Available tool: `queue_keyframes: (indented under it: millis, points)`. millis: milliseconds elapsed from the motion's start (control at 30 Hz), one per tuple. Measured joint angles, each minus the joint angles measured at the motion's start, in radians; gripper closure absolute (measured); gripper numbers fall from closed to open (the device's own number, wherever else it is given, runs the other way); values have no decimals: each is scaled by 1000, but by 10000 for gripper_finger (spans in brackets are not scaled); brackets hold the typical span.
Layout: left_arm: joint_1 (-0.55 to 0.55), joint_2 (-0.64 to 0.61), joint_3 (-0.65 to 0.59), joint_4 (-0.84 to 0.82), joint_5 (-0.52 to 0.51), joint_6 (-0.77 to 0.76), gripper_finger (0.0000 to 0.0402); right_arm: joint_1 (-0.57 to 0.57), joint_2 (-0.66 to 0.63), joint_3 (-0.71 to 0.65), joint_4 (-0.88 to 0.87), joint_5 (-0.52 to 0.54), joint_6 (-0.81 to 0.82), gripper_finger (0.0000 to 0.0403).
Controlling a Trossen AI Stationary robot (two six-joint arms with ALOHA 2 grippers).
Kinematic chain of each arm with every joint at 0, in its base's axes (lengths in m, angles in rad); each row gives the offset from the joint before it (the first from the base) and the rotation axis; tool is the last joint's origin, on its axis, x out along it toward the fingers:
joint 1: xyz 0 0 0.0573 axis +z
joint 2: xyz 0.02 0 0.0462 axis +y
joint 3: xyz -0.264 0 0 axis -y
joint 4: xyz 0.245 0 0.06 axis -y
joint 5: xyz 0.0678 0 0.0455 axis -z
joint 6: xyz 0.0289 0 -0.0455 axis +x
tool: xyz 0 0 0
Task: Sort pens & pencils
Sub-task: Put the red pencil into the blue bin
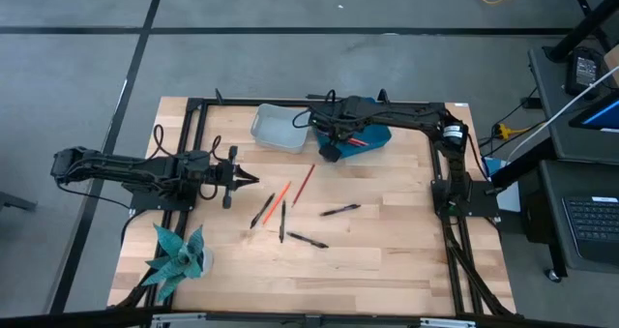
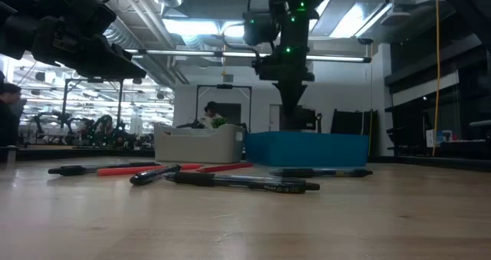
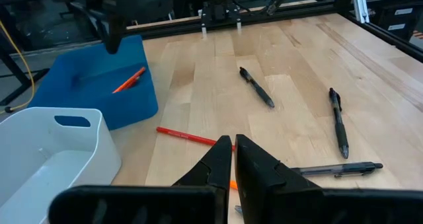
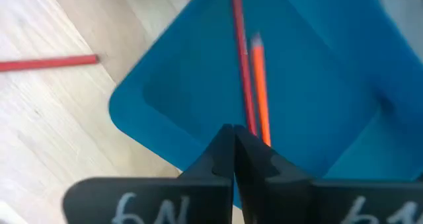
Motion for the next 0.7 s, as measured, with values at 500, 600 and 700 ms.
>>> queue_keyframes:
  millis: [500,600,700]
  points:
    - [0,0,0,0,0,0,388,-10,-18,-9,5,-35,7,394]
    - [0,0,0,-3,0,0,388,0,-18,-10,5,-55,36,394]
    - [0,0,0,-9,0,0,388,18,-18,-10,-1,-56,56,394]
